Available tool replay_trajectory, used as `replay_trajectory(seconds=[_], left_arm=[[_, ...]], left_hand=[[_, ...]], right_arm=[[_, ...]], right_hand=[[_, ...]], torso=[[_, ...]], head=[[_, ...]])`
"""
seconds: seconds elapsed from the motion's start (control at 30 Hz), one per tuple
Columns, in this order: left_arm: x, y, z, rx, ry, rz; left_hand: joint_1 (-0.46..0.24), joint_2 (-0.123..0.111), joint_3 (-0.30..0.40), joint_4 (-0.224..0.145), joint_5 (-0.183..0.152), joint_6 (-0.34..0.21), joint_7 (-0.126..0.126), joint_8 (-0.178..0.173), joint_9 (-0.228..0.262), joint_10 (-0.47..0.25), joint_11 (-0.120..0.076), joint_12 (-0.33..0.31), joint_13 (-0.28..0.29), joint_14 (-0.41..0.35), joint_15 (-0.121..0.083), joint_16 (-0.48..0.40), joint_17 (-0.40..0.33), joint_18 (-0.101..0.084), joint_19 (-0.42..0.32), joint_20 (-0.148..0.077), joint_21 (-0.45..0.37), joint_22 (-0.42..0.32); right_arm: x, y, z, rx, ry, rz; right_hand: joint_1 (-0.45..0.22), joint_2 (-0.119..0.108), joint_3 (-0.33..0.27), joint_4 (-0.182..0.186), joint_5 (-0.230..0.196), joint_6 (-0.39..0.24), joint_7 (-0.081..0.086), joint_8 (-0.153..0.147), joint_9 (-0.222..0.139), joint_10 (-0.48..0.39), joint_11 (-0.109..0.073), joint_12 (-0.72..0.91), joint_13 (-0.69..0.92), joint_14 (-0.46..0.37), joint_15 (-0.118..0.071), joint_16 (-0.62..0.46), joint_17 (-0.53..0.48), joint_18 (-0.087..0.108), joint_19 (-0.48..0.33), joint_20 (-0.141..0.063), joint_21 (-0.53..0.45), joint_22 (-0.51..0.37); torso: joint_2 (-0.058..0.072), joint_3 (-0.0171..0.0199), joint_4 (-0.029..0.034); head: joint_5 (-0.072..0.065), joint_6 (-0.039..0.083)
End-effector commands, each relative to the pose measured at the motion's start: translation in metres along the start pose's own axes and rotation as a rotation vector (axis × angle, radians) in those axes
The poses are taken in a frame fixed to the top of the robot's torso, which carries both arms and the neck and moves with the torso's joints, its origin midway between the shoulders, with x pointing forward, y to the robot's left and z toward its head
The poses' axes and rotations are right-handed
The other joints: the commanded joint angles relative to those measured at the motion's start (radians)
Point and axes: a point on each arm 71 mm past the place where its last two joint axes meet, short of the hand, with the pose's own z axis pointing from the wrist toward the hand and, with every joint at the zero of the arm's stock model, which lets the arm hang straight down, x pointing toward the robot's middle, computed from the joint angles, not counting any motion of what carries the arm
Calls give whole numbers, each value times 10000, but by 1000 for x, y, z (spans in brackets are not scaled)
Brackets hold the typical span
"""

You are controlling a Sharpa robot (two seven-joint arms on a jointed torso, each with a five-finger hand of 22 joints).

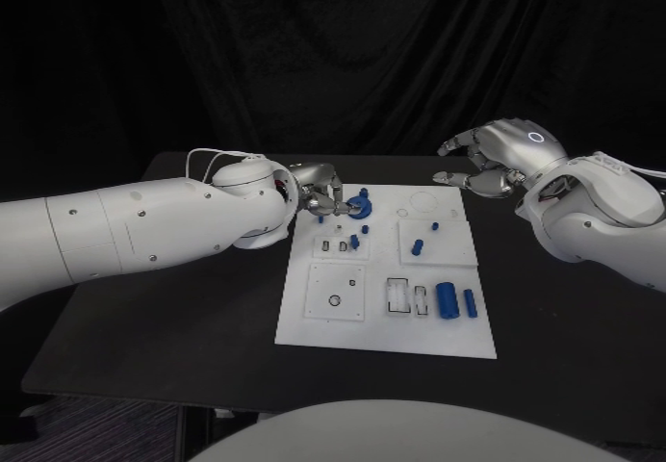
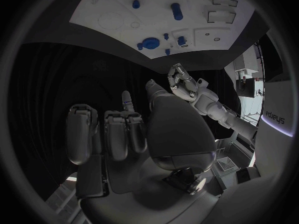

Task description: Assemble the parts on the task board

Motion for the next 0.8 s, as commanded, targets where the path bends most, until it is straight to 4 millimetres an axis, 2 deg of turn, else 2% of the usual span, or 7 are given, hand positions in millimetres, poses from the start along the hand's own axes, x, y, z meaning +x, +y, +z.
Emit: replay_trajectory(seconds=[0.03,0.13,0.3,0.37,0.47,0.63,0.8], left_arm=[[4,-1,2,-509,586,294],[6,-4,3,-737,752,370],[9,-6,5,-1039,1032,520],[10,-7,6,-1092,1113,568],[12,-10,7,-1137,1249,653],[13,-14,10,-1148,1343,723],[14,-16,12,-1165,1300,707]], left_hand=[[-160,-44,-131,7,-10,174,-44,97,178,1063,-106,25,2622,1043,-79,32,2627,-121,-18,-34,-53,34],[-402,-28,-292,29,41,389,-131,188,462,1063,-180,25,2622,1043,-141,32,2627,-119,-5,-92,-65,44],[-654,66,-436,33,-24,455,-179,84,674,1063,-233,25,2622,1043,-199,32,2627,-112,-17,-149,-100,11],[-699,92,-460,33,-22,467,-184,31,701,1063,-238,25,2622,1043,-207,32,2627,-113,-14,-158,-104,14],[-736,108,-486,29,-11,472,-185,-28,722,1063,-242,25,2622,1043,-212,32,2627,-109,-23,-166,-118,-5],[-763,142,-501,18,29,482,-187,-101,752,1063,-245,25,2622,1043,-217,32,2627,-106,-30,-173,-131,-19],[-727,226,-464,-15,-104,519,-191,-239,851,1063,-248,25,2622,1043,-222,32,2627,-91,-70,-181,-182,-90]], right_arm=[[2,-1,-2,54,-90,27],[3,-1,-3,46,-98,44],[3,-2,-4,57,-135,78],[3,-2,-4,51,-173,165],[4,-3,-4,37,-196,264],[6,-2,-3,-18,-197,336],[6,-1,-4,-85,-215,373]], right_hand=[[-94,22,-47,26,35,62,-8,42,-14,1025,29,27,2633,1064,45,28,2634,-11,534,62,45,2233],[-94,22,-47,26,35,62,-8,42,-14,1025,29,27,2633,1064,45,28,2634,-11,534,62,45,2233],[-116,35,-55,46,42,77,-9,43,-18,1025,27,27,2633,1064,43,28,2634,-12,537,60,52,2235],[-118,36,-55,47,42,78,-9,43,-18,1025,27,27,2633,1064,43,28,2634,-12,536,60,52,2234],[-119,54,-56,54,86,111,-4,51,-24,1025,28,27,2633,1064,42,28,2634,-17,545,57,71,2240],[-113,62,-56,54,117,139,1,58,-26,1025,32,27,2633,1064,43,28,2634,-13,538,56,55,2235],[-113,62,-57,55,120,139,2,57,-28,1025,32,27,2633,1064,43,28,2634,-10,533,56,43,2231]], torso=[[3,8,-53],[-2,73,-90],[-12,95,-101],[-18,57,-98],[-30,39,-67],[-21,81,-82],[0,47,-81]], head=[[37,2],[56,2],[26,2],[-7,2],[-105,2],[-109,2],[-92,2]])
